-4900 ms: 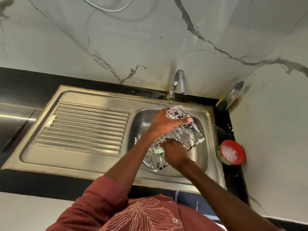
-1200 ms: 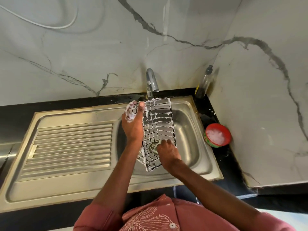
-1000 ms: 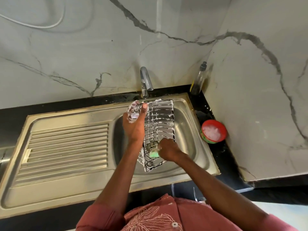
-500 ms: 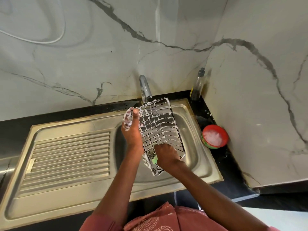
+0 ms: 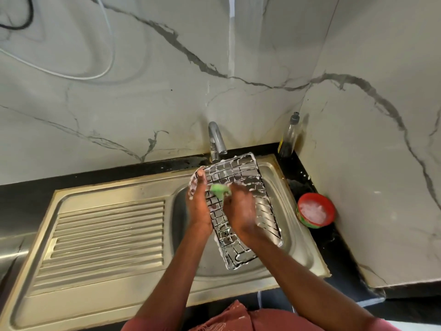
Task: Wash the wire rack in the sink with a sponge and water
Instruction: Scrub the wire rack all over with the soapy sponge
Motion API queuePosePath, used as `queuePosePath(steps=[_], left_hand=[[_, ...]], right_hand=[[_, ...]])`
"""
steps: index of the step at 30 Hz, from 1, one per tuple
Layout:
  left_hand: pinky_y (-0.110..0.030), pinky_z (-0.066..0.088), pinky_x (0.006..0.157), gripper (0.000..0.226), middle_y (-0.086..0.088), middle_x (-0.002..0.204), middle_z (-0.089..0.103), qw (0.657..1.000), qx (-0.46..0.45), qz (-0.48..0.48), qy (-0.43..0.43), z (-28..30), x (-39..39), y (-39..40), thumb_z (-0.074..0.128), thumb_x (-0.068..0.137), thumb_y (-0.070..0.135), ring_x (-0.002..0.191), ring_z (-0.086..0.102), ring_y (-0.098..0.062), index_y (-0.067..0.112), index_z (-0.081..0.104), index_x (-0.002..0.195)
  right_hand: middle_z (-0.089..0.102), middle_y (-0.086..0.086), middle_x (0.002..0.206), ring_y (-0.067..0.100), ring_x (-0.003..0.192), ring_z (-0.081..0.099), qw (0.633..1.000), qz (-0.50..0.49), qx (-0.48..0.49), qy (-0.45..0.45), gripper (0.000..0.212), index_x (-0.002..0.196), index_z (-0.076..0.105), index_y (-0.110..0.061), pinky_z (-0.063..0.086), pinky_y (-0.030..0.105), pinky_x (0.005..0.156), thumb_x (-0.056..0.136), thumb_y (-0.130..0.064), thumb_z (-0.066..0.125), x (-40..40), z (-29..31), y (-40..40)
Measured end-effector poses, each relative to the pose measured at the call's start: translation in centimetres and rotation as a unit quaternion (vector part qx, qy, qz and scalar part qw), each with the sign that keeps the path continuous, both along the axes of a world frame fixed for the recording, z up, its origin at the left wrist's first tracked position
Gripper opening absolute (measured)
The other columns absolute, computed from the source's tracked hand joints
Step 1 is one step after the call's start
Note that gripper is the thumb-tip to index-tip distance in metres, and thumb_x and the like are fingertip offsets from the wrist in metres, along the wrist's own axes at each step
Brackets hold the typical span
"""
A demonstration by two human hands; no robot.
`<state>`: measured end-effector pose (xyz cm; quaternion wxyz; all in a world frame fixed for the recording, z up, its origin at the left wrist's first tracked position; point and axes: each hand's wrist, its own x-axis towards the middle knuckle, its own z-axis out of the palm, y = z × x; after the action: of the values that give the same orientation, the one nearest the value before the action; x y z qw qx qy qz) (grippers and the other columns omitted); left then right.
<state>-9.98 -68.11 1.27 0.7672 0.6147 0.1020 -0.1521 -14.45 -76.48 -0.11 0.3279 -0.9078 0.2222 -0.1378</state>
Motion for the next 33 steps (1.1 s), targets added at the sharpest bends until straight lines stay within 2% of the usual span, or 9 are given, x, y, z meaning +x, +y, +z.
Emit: queuePosePath(steps=[4, 8, 11, 15, 18, 21, 23, 28, 33], left_hand=[[-0.045, 0.051, 0.093, 0.063, -0.003, 0.106, 0.073, 0.999, -0.024, 0.025, 0.004, 0.5, 0.4, 0.3, 0.067, 0.064, 0.078, 0.093, 0.065, -0.024, 0.032, 0.066, 0.108], [-0.037, 0.033, 0.105, 0.081, 0.013, 0.129, 0.055, 0.999, -0.011, 0.032, -0.013, 0.2, 0.9, 0.6, 0.054, 0.077, 0.072, 0.119, 0.049, -0.013, 0.024, 0.055, 0.143], [-0.045, 0.039, 0.11, 0.089, 0.01, 0.136, 0.06, 1.0, -0.017, 0.006, -0.002, 0.8, 0.3, 0.6, 0.058, 0.073, 0.083, 0.124, 0.053, -0.015, 0.024, 0.061, 0.14], [-0.04, 0.055, 0.085, 0.087, -0.005, 0.095, 0.072, 0.998, -0.048, 0.002, 0.028, 1.0, -0.1, 0.8, 0.073, 0.07, 0.073, 0.091, 0.068, -0.02, 0.004, 0.066, 0.122], [-0.039, 0.06, 0.088, 0.066, 0.01, 0.083, 0.076, 0.997, -0.058, -0.013, 0.038, 0.9, 0.2, 1.2, 0.073, 0.069, 0.073, 0.084, 0.073, -0.013, 0.024, 0.066, 0.113], [-0.053, 0.055, 0.098, 0.071, 0.003, 0.117, 0.077, 0.997, -0.058, -0.01, 0.048, -0.5, 0.6, 1.5, 0.07, 0.076, 0.079, 0.111, 0.072, -0.026, 0.031, 0.065, 0.128], [-0.059, 0.043, 0.109, 0.086, 0.002, 0.138, 0.064, 0.998, -0.051, 0.017, 0.033, -1.0, 1.0, 1.4, 0.065, 0.072, 0.088, 0.128, 0.059, -0.03, 0.035, 0.06, 0.139], [-0.044, 0.038, 0.106, 0.09, 0.001, 0.139, 0.058, 0.997, -0.009, 0.071, 0.013, 0.2, 0.3, 0.9, 0.064, 0.074, 0.076, 0.123, 0.052, -0.021, 0.023, 0.053, 0.147], [-0.032, 0.041, 0.096, 0.05, 0.016, 0.112, 0.064, 0.998, 0.013, 0.061, 0.027, -0.1, 0.0, 0.6, 0.068, 0.083, 0.06, 0.102, 0.058, -0.008, 0.03, 0.062, 0.123]], right_hand=[[0.062, 0.009, 0.103, 0.029, 0.093, 0.061, 0.988, 0.14, -0.035, 0.048, 0.02, 0.11, 0.061, -0.008, 0.055, 0.04, 0.08, 0.092, -0.003, 0.056, -1.1, -0.3, 1.5], [0.062, -0.002, 0.101, 0.013, 0.071, 0.063, 0.997, 0.032, 0.037, -0.055, 0.041, 0.127, 0.057, -0.019, 0.055, 0.026, 0.051, 0.093, 0.003, 0.053, 0.0, 0.2, 0.4], [0.069, 0.003, 0.112, 0.011, 0.084, 0.066, 0.997, 0.044, 0.0, -0.067, 0.043, 0.131, 0.061, -0.012, 0.059, 0.025, 0.064, 0.09, 0.001, 0.063, 2.7, 0.5, 0.1], [0.07, 0.005, 0.097, 0.021, 0.082, 0.067, 0.988, 0.138, 0.038, -0.05, 0.031, 0.109, 0.062, -0.013, 0.055, 0.034, 0.067, 0.082, -0.001, 0.07, 2.3, -0.9, 1.5], [0.071, 0.01, 0.1, 0.026, 0.086, 0.067, 0.976, 0.213, 0.046, 0.003, 0.038, 0.114, 0.059, -0.014, 0.049, 0.028, 0.067, 0.08, 0.003, 0.065, 0.5, -1.8, 0.7], [0.07, 0.011, 0.117, 0.031, 0.106, 0.066, 0.951, 0.27, 0.004, 0.152, 0.045, 0.121, 0.063, -0.02, 0.051, 0.03, 0.078, 0.08, 0.0, 0.063, -0.7, -1.8, -1.0], [0.07, 0.01, 0.121, 0.029, 0.11, 0.066, 0.963, 0.217, -0.024, 0.161, 0.046, 0.124, 0.066, -0.018, 0.054, 0.033, 0.087, 0.081, -0.002, 0.066, -1.4, -1.6, -1.4], [0.061, 0.012, 0.122, 0.022, 0.096, 0.064, 0.994, -0.021, -0.091, 0.049, 0.043, 0.134, 0.051, -0.011, 0.058, 0.035, 0.081, 0.094, 0.003, 0.054, 0.0, -0.8, -1.7], [0.065, 0.006, 0.114, 0.019, 0.087, 0.064, 0.993, 0.084, -0.04, 0.066, 0.047, 0.125, 0.054, -0.017, 0.052, 0.019, 0.068, 0.086, 0.009, 0.058, 0.3, -2.4, 0.8]])
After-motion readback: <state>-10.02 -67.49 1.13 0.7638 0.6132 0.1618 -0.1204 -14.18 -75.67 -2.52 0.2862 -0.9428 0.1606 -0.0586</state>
